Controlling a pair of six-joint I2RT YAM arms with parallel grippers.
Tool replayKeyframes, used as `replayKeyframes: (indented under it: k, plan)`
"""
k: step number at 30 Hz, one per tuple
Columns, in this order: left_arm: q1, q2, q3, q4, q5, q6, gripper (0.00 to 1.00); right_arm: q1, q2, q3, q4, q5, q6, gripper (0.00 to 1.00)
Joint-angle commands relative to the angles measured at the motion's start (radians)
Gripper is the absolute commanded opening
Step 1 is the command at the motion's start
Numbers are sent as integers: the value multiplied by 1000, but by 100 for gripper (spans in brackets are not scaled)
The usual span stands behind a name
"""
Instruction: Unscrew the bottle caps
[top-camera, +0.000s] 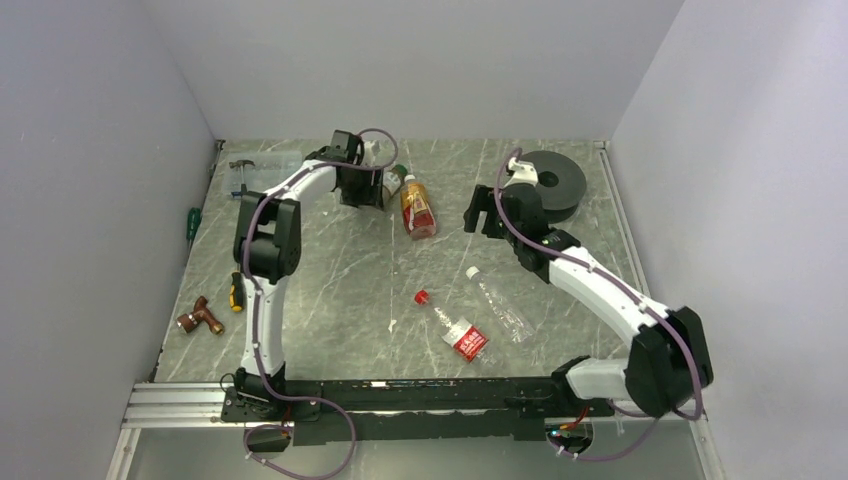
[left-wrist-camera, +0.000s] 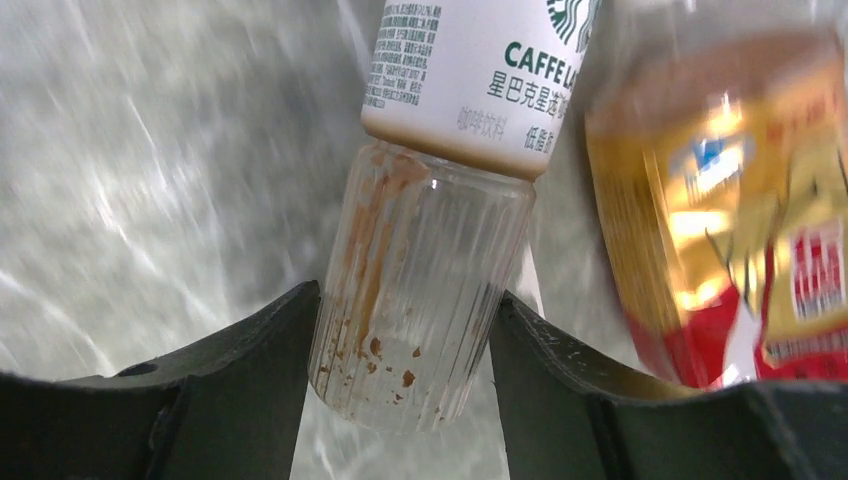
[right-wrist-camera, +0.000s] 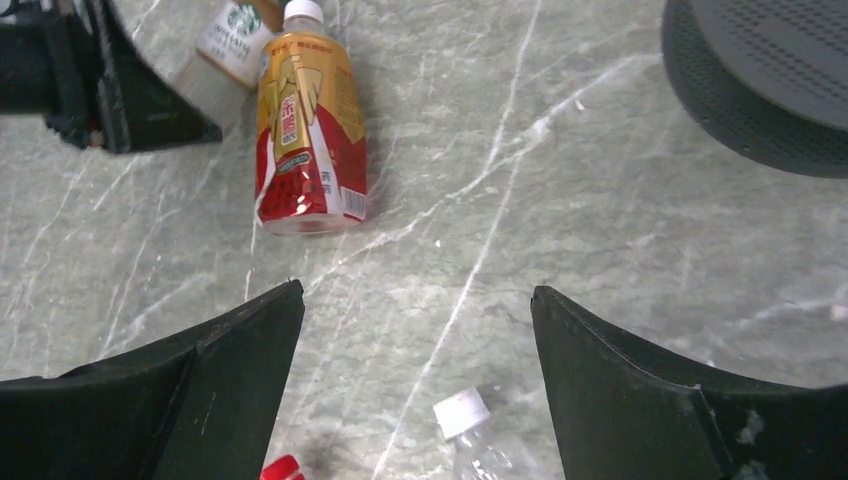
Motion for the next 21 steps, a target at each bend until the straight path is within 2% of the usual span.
replayKeyframes:
  k: [1, 6, 11, 14, 18, 21]
  plan:
    - [-8, -251, -148, 6, 101, 22, 36, 4, 95, 127, 38, -94, 43, 88]
    - [-8, -499, -303, 5, 196, 75, 29, 6, 225, 291, 44, -242, 147, 90]
    - [-8, -615, -352, -60, 192, 110, 20, 14, 318, 379, 83, -349, 270, 90]
    - [-8, -663, -397, -75, 195, 85, 18, 28, 333, 379, 93, -399, 329, 91]
    - [-15, -725, -524, -11, 197, 38, 19, 70, 325, 382, -1, -353, 329, 91]
    - [-37, -730, -605, 15, 111, 73, 19, 75, 291, 326, 3, -329, 330, 92]
